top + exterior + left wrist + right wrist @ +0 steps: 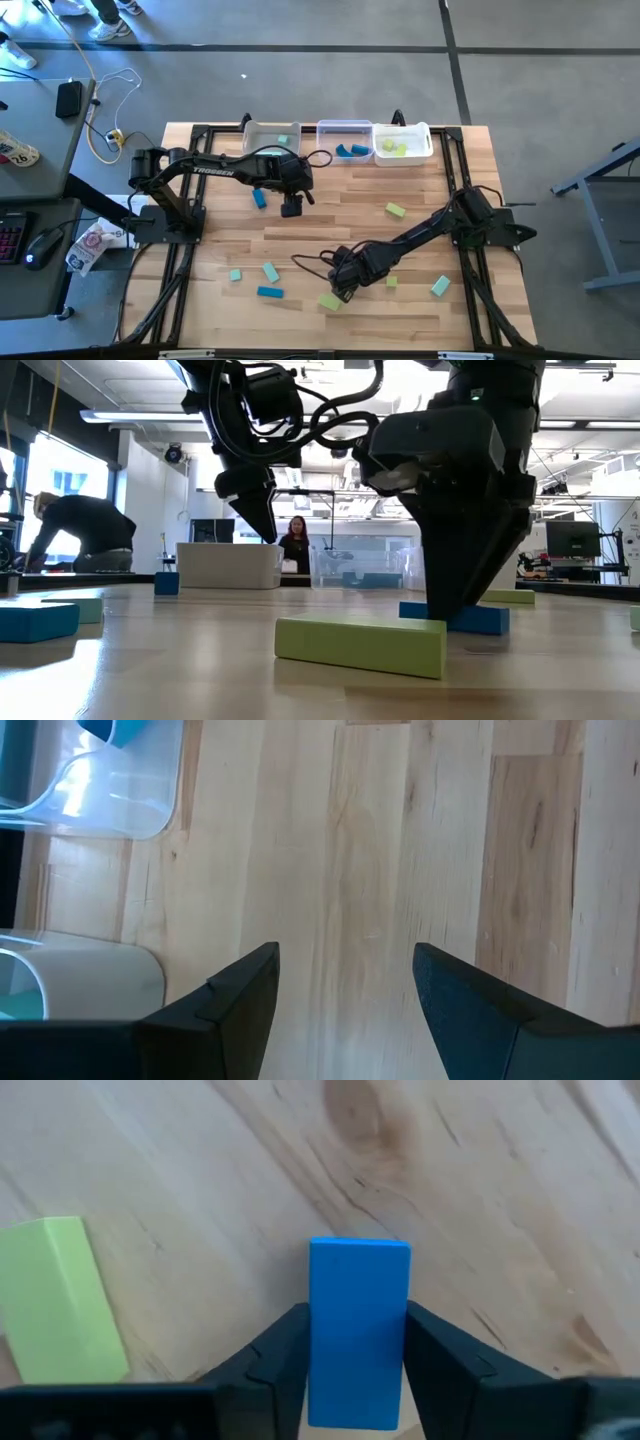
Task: Sort & place blocks by color
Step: Put the blue block into the transparent bin
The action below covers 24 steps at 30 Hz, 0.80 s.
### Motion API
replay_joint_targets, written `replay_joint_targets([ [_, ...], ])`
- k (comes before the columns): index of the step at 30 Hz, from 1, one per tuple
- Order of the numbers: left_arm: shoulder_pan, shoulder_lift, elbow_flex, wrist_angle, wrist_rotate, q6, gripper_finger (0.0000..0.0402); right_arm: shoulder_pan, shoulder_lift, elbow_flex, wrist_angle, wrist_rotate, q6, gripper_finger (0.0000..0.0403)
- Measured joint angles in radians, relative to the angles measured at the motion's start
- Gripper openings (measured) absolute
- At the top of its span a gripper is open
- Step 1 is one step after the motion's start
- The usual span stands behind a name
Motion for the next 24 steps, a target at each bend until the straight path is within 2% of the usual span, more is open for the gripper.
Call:
replay_joint_targets([
  [7, 0.0, 0.0, 0.0, -0.01, -0.001, 0.021, 0.0216, -0.015, -0.004, -0.002, -0.014, 0.02, -0.014, 0.0097],
  [13, 0.0, 0.0, 0.0, -0.034, -0.003, 0.026, 0.0216, -0.043, -0.031, -0.009, -0.052, 0.103, -0.038, 0.0097],
  [24, 0.0, 0.0, 0.0, -0.03, -0.063, 0.026, 0.0216, -0.143, -0.176, -0.006, -0.206, 0.262, -0.123, 0.0097],
])
